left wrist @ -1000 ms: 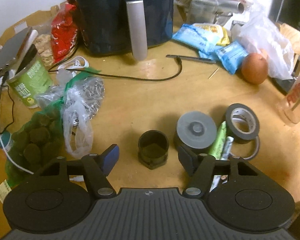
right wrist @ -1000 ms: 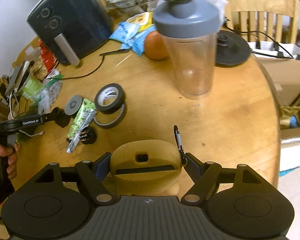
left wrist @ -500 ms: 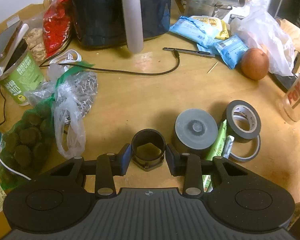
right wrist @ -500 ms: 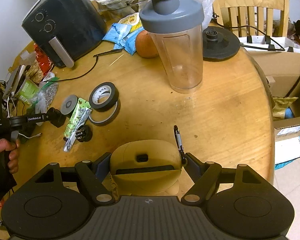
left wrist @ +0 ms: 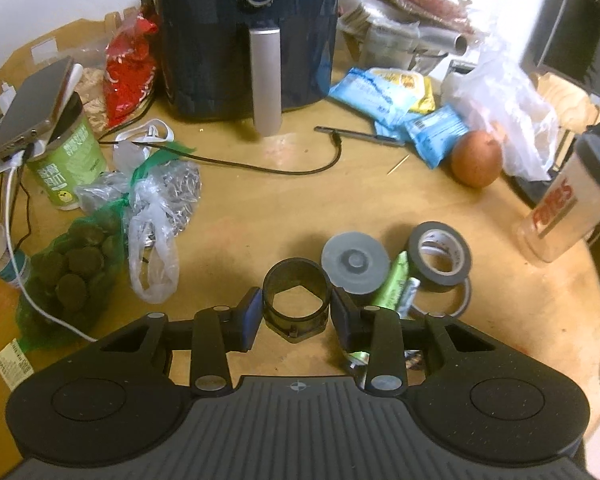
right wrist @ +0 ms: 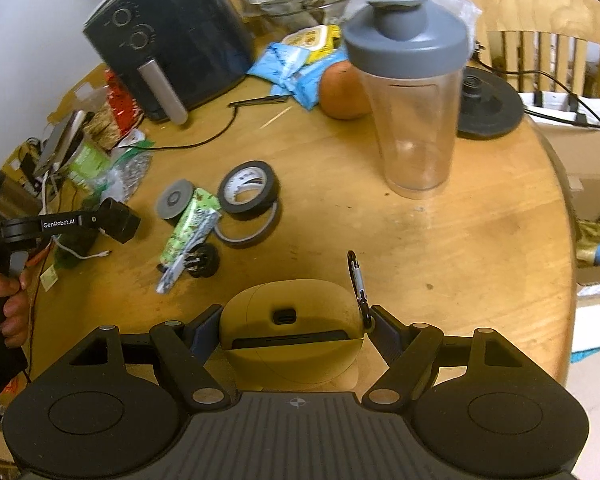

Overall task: Organize objects
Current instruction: 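Carry the black hexagonal cup into the box and open the left gripper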

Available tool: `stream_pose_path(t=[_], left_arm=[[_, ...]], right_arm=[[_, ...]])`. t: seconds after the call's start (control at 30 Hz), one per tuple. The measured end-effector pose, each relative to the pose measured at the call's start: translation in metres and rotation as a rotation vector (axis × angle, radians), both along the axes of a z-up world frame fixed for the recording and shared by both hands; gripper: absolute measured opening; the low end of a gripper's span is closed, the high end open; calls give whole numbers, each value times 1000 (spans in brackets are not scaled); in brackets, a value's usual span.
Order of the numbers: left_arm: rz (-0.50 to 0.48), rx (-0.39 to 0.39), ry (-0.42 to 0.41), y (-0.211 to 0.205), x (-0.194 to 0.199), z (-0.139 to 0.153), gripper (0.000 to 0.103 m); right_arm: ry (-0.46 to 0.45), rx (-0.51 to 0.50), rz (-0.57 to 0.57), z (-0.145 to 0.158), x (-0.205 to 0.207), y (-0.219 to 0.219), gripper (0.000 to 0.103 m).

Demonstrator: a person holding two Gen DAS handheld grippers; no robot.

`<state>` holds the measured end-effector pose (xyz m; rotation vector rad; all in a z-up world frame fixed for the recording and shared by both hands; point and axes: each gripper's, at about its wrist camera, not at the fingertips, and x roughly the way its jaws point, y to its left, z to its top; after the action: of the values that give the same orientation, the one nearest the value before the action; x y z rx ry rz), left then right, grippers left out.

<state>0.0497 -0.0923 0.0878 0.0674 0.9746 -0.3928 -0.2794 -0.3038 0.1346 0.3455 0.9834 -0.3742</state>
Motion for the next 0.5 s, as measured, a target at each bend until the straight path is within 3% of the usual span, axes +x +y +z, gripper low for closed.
stream_pose_path(t=[0.5], left_arm=[[18,-71,-2,12,-61,30,37]], right_arm=[[-38,6,144,9,2,19,79]])
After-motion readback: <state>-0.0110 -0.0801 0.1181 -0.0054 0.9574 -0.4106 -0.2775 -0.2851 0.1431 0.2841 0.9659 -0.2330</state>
